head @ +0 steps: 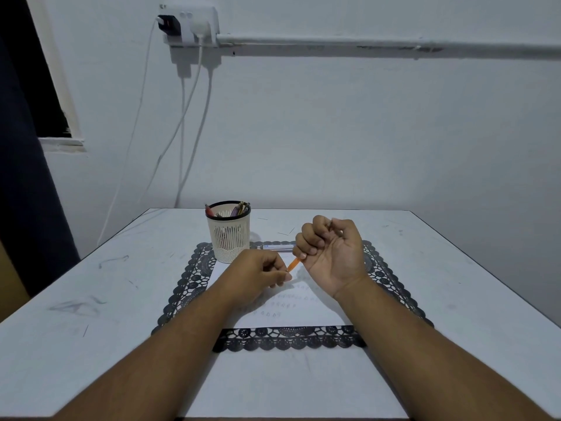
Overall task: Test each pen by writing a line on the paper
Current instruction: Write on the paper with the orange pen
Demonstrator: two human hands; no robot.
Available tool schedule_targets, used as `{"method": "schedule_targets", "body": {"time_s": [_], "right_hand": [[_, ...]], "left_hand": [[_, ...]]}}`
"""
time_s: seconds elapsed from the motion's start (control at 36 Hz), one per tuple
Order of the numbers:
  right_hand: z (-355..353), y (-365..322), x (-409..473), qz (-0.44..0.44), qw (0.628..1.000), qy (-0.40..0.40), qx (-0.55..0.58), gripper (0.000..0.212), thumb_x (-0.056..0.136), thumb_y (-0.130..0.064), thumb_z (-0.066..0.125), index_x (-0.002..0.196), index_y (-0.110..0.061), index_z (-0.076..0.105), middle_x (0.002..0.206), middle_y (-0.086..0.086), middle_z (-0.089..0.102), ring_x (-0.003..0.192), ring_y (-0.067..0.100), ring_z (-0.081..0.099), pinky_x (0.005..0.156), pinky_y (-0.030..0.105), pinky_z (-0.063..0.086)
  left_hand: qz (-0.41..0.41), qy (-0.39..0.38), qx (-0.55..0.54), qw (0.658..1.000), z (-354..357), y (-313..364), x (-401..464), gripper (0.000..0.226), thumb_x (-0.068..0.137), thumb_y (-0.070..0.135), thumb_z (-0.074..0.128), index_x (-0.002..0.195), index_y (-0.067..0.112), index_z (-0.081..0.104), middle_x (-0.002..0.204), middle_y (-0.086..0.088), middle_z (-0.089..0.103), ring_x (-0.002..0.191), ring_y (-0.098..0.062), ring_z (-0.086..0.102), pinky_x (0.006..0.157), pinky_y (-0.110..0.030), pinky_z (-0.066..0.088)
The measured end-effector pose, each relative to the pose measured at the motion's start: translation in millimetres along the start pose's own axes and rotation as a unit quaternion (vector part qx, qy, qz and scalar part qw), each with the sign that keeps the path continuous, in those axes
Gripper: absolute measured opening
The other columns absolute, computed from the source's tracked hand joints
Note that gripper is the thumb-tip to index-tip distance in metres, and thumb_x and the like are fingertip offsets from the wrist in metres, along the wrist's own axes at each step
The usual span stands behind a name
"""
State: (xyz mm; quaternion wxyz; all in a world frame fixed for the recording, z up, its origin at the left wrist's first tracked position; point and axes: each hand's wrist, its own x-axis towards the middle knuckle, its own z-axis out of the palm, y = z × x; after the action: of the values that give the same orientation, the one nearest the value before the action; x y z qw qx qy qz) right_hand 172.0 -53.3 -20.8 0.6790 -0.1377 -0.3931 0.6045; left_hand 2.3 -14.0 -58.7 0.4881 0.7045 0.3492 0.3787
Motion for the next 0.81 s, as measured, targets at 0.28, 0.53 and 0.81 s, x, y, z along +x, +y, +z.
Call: {"method": "schedule_targets", "body": {"time_s": [0.28,0.53,0.81], "right_hand": [[-1.5,0.2,0.2,0.004,1.0,0.0,-0.008,0.028,0.087,-0.031,0.04,0.063,-0.019,0.033,0.061,0.0,0.024,0.059,0.018,0.019,0.056,0.032,0.025],[0.1,-0.5,0.3,0.006,1.0,-0.009,-0.004,0.028,0.085,-0.032,0.04,0.061,-0.02,0.035,0.06,0.0,0.025,0.057,0.017,0.022,0.056,0.031,0.026],[1.0,-0.4,0.4,0.008,1.0,-0.01,-0.018,0.027,0.085,-0.031,0.039,0.061,-0.02,0.035,0.059,0.0,0.025,0.059,0.018,0.018,0.057,0.032,0.023]], "left_hand": [[-0.004,0.002,0.032,0.999,-3.0,-4.2,3.0,0.014,0.08,0.013,0.084,0.072,0.013,0.073,0.065,-0.008,0.061,0.065,-0.022,0.05,0.067,-0.04,0.04],[-0.003,0.007,0.026,1.0,-2.1,-2.6,1.9,0.017,0.082,0.007,0.082,0.07,0.012,0.072,0.065,-0.01,0.062,0.064,-0.021,0.052,0.065,-0.038,0.042],[-0.006,0.006,0.012,1.0,-1.6,-1.7,1.5,0.016,0.081,0.004,0.082,0.07,0.009,0.072,0.065,-0.013,0.059,0.064,-0.022,0.049,0.066,-0.039,0.039]]}}
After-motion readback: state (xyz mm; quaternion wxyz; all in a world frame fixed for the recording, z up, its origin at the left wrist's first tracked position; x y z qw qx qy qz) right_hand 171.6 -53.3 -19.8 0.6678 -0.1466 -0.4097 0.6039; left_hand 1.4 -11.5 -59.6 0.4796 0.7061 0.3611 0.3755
